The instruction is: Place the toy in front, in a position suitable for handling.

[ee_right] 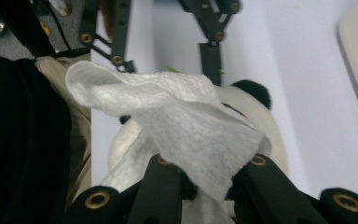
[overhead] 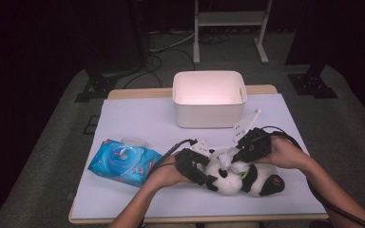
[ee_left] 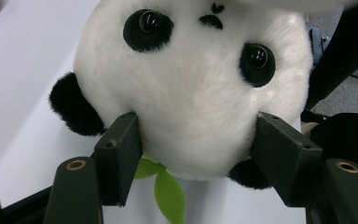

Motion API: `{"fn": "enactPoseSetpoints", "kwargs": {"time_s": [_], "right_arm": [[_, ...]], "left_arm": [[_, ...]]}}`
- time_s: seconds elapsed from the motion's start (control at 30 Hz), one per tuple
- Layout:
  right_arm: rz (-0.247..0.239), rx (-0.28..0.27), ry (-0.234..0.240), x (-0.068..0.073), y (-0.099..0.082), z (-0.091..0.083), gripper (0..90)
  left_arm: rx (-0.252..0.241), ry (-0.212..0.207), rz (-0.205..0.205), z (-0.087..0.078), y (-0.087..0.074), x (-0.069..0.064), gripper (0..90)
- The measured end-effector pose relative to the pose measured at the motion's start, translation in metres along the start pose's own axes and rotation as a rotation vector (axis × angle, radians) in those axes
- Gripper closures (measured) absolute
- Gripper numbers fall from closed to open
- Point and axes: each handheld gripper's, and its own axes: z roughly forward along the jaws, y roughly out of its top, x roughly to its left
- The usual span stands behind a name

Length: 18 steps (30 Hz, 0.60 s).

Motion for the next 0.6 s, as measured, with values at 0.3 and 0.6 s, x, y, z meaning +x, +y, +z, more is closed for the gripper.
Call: {"fn": "enactPoseSetpoints", "kwargs": {"time_s": [0.3,0.6], "right_arm": [[0.047,-0.009,0.044,-0.004,-0.011,0.003,82.6],[0.032,-0.021,0.085,0.012,-0.017,0.011,82.7]], "left_arm": [[-0.008,-0.017,-0.014,-0.005,-0.001,0.001,32.2],[-0.036,-0.017,-0.011,-0.011,0.009,0.001,30.5]]}}
